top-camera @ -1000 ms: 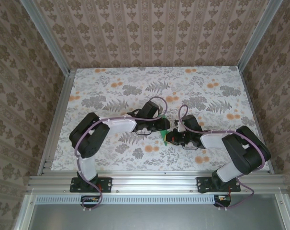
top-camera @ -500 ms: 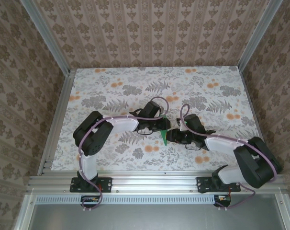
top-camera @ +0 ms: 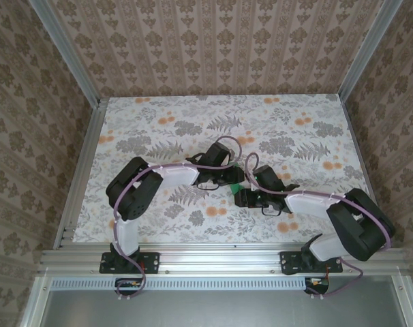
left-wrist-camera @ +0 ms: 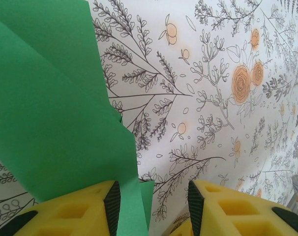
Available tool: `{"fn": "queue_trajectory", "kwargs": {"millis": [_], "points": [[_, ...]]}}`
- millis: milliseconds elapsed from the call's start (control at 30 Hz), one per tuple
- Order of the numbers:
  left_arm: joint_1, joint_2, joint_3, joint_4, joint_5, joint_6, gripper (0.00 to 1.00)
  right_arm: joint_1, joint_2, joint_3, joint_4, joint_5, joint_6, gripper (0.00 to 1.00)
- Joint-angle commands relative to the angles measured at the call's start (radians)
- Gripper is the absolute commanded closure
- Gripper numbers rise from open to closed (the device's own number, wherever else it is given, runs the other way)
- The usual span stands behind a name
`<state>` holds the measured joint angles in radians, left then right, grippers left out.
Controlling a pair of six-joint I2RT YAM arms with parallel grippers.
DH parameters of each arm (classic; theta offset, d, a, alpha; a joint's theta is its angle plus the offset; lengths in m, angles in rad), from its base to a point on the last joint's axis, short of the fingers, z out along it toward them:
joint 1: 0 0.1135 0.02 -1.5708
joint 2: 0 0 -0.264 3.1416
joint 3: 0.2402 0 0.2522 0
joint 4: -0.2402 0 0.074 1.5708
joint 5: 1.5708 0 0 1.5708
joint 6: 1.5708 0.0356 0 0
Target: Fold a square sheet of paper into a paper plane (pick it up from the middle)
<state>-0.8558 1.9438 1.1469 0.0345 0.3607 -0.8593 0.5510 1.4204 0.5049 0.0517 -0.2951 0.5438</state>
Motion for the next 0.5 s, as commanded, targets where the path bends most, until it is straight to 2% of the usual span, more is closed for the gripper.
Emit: {"fn": "queue_trajectory", "kwargs": {"millis": [0, 333, 467], "points": [[0.006, 0.017, 0.022, -0.022, 0.013, -0.001, 0.56, 0.004, 0.024, 0.024, -0.003, 0.024, -0.028, 0.59], [0.006, 0.022, 0.029, -0.033, 0.015, 0.004, 0.57, 0.0, 0.06, 0.015, 0.004, 0.009, -0.002, 0.84], [0.007, 0.03, 0.033, -0.038, 0.015, 0.005, 0.57, -0.003, 0.054, 0.011, 0.007, -0.006, 0.006, 0.89]]}}
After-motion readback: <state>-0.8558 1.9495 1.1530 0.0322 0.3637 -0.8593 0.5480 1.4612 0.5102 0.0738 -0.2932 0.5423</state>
